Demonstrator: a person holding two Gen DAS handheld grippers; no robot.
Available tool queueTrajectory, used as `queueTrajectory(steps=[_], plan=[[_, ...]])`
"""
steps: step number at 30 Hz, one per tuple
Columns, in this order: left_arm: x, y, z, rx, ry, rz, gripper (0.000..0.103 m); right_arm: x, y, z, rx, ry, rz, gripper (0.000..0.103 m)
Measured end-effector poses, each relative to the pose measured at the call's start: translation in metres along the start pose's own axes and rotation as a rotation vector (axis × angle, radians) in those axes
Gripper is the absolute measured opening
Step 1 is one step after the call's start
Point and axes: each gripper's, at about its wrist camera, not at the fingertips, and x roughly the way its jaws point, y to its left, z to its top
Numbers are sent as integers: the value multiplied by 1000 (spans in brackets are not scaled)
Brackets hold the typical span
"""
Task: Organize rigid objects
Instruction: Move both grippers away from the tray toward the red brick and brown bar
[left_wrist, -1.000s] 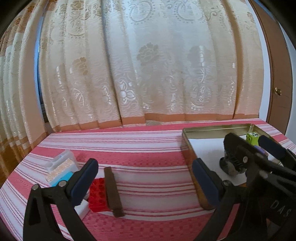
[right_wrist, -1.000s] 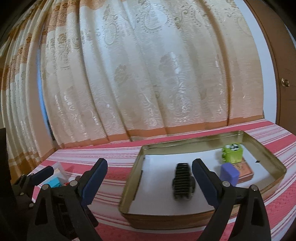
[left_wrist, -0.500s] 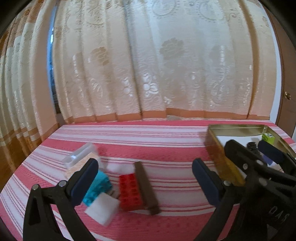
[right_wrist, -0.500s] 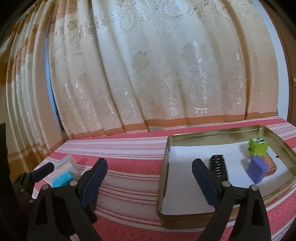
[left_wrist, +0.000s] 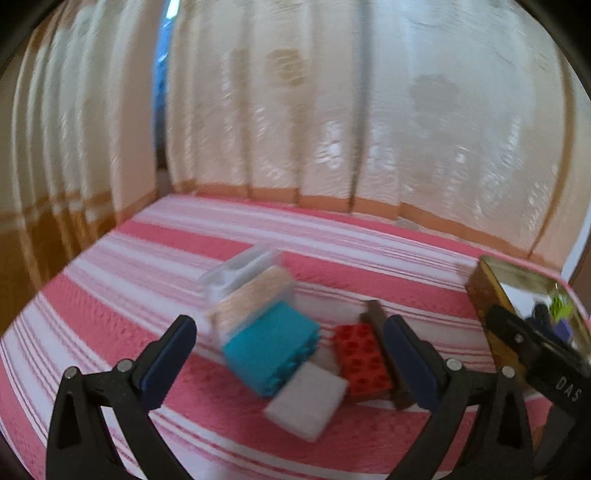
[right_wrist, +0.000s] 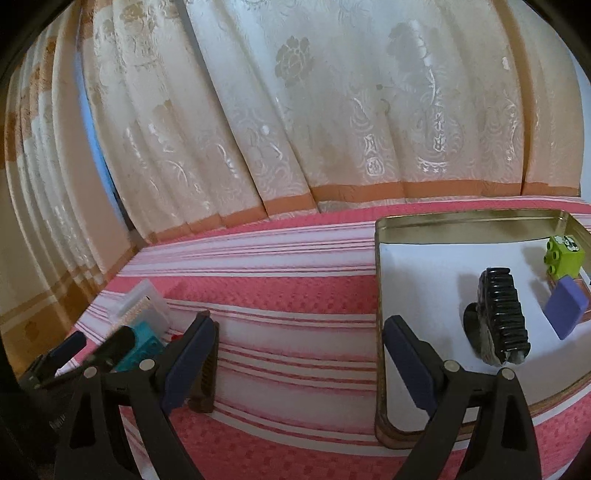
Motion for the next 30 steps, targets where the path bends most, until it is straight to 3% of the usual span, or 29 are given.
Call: queueTrajectory(steps=[8, 13, 16, 18, 21, 26, 27, 30], plan=[[6, 44, -3, -173, 28, 54, 102, 1, 5, -1, -33, 17, -25, 95], [3, 44, -3, -171, 12, 70, 103, -2, 8, -4, -58, 19, -48, 94], [1, 43, -2, -168, 2, 75, 103, -19, 19, -5, -114, -65, -81, 94], [1, 44, -2, -171, 1, 85, 102, -28, 32, -6, -173, -107, -40, 94], [2, 45, -2, -176, 4, 89, 102, -14, 56, -13, -261, -28, 50, 93], [2, 47, -2, -181, 8, 91, 102, 18, 73, -14, -277, 128, 104, 63], [3, 47, -2, -180, 9, 90, 102, 21, 75, -15, -283, 147, 100, 49], [2, 47, -2, -174, 9, 90, 102, 33, 74, -16, -282, 210, 98, 43]])
